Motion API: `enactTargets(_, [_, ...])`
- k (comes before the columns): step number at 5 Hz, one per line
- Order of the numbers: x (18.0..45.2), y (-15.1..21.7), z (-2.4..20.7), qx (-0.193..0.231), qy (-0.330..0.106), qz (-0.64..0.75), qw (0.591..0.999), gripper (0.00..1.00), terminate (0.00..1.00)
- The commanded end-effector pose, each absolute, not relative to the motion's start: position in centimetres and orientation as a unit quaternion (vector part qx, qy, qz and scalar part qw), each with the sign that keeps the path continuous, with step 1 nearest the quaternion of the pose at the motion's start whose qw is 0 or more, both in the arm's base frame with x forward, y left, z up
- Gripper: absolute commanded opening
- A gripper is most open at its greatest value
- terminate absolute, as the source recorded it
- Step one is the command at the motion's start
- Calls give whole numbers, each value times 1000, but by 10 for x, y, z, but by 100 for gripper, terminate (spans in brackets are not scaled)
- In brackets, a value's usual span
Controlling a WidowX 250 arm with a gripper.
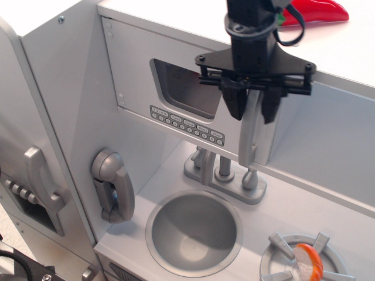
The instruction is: Open microwave
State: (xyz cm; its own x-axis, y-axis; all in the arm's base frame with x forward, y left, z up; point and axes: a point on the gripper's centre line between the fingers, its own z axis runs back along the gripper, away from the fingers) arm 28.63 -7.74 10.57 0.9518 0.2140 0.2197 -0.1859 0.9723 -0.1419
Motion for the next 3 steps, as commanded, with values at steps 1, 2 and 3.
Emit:
enactTargets(1, [285,-70,120,-72,-125,101,984,0,0])
enactTargets(2, [261,-68,117,-71,-114,82,988,0,0])
enactTargets(3, [229,-63,115,-61,-107,54,991,0,0])
